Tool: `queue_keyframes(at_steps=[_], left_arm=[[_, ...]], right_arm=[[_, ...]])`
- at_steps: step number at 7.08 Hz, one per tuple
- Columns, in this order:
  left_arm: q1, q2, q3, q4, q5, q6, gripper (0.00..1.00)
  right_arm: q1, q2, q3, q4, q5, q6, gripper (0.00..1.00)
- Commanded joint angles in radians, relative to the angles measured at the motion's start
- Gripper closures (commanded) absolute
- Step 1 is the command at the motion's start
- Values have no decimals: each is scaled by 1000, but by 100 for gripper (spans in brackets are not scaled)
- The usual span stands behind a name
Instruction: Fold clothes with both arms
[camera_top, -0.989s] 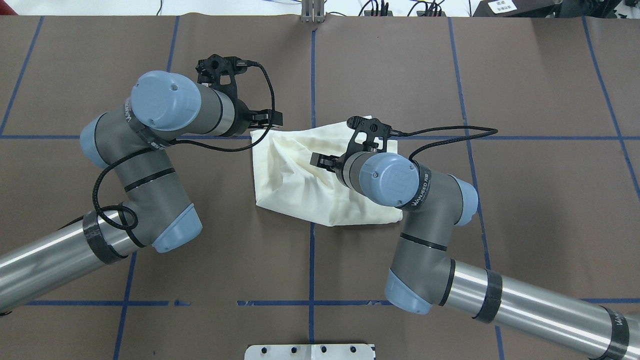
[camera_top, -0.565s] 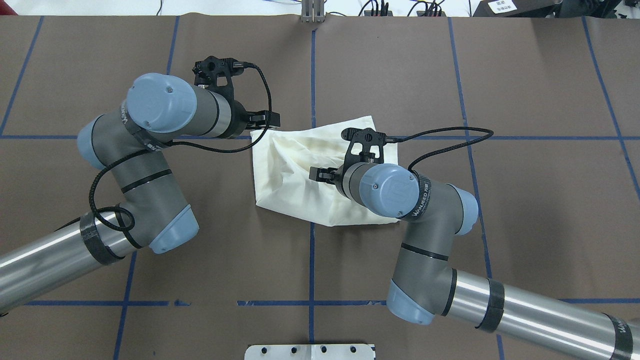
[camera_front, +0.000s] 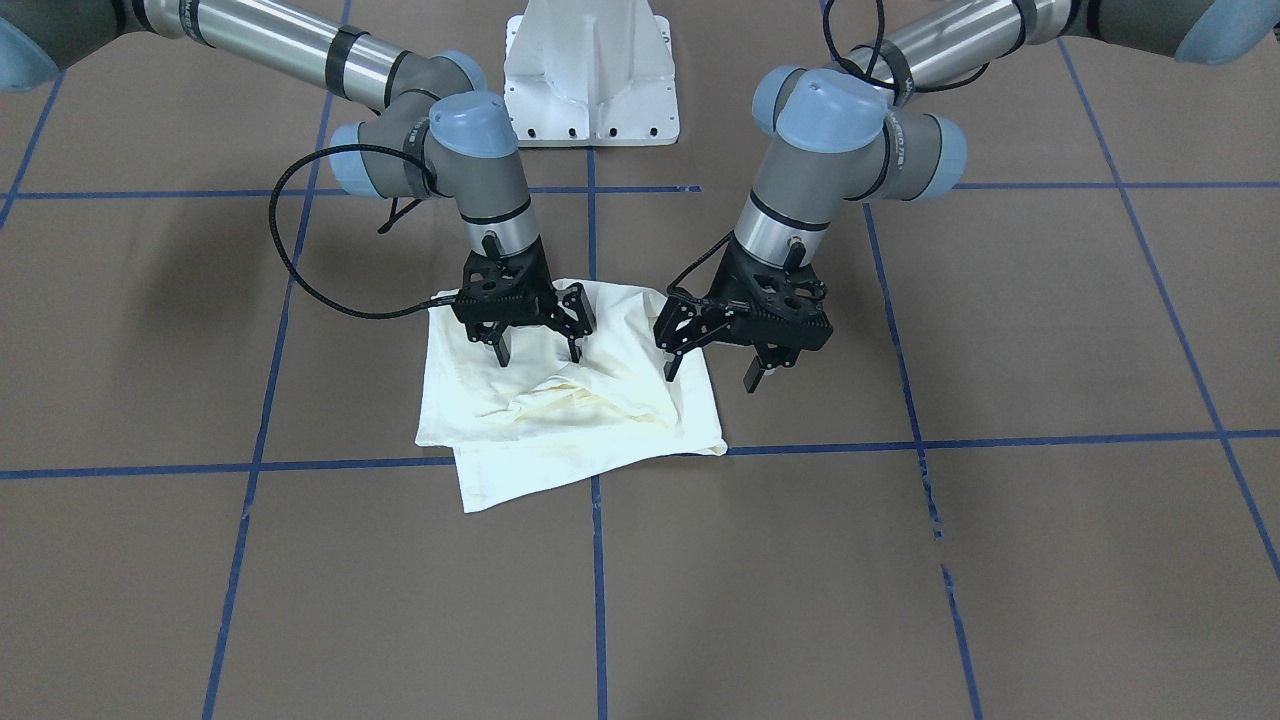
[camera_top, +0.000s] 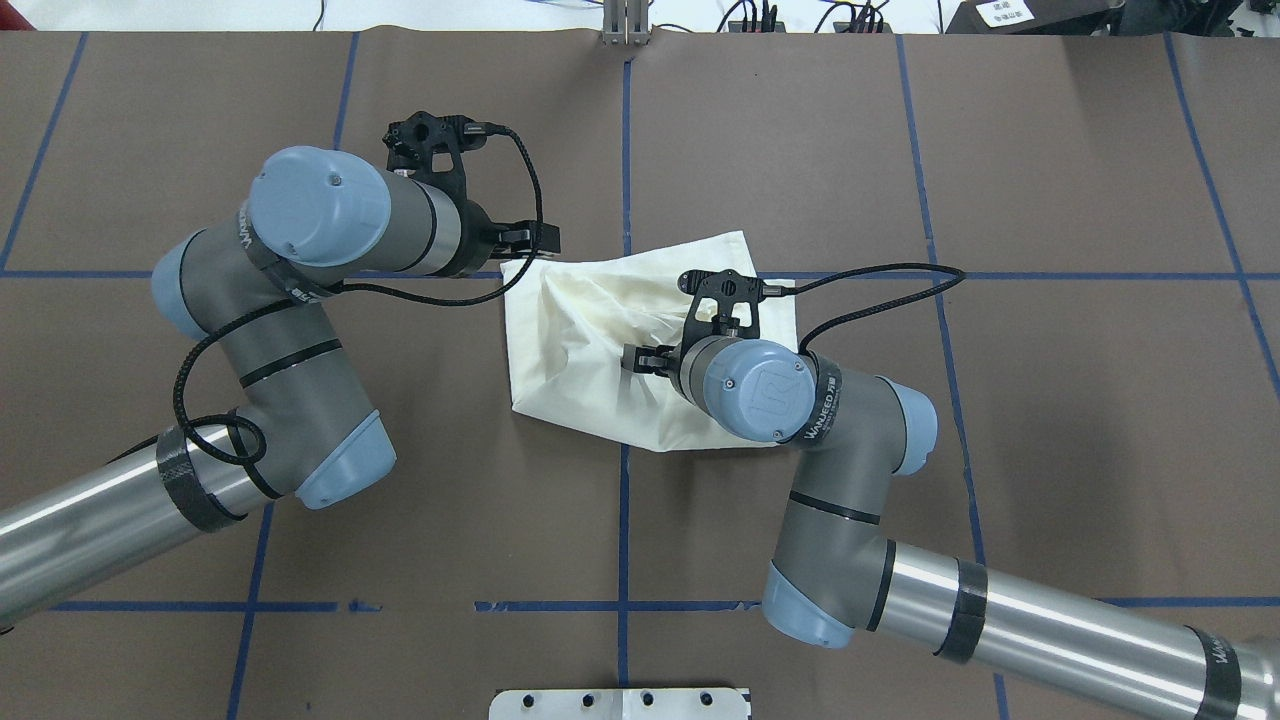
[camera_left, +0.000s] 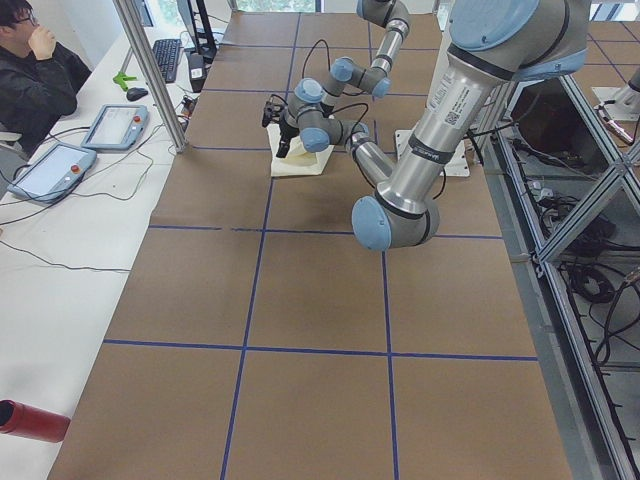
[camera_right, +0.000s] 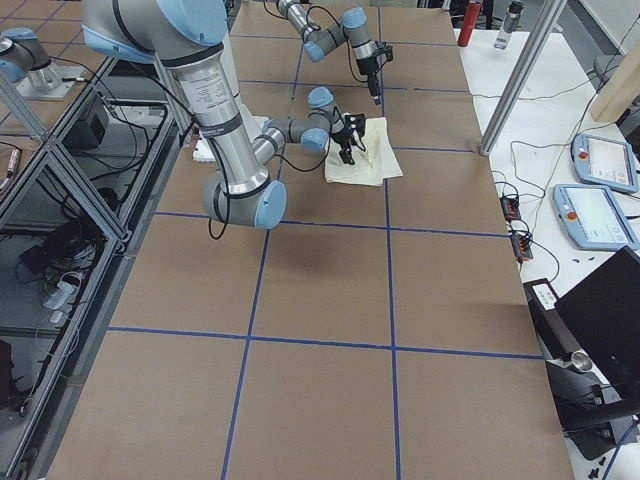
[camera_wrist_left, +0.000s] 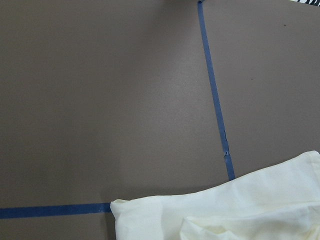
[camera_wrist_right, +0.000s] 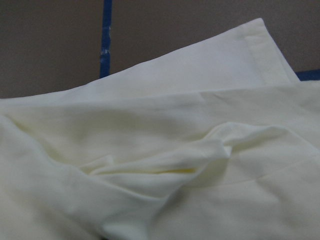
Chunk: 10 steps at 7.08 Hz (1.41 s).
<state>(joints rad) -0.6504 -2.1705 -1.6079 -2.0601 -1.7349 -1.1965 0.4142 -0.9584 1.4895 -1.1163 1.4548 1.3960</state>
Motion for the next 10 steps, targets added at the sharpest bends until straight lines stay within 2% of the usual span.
queue_keyframes(at_steps=[1, 3, 4, 5, 7, 9, 10], left_arm=[[0, 24, -29, 0, 0, 0, 0], [0, 24, -29, 0, 0, 0, 0], [3, 27, -33, 0, 0, -3, 0], [9, 31, -38, -2, 0, -5, 0], [67, 31, -40, -43, 5, -95, 0], [145, 84, -43, -195, 26, -146, 0], [185, 90, -41, -221, 90, -146, 0]], right_arm=[[50, 39, -34, -63, -7, 0, 0], [124, 113, -163, -68, -5, 15, 0], [153, 127, -178, -69, -1, 24, 1], [182, 133, -178, -71, 13, 108, 7], [311, 147, -164, -72, 235, 123, 8], [331, 147, -161, -65, 266, 72, 5], [331, 142, -153, -63, 266, 72, 5]])
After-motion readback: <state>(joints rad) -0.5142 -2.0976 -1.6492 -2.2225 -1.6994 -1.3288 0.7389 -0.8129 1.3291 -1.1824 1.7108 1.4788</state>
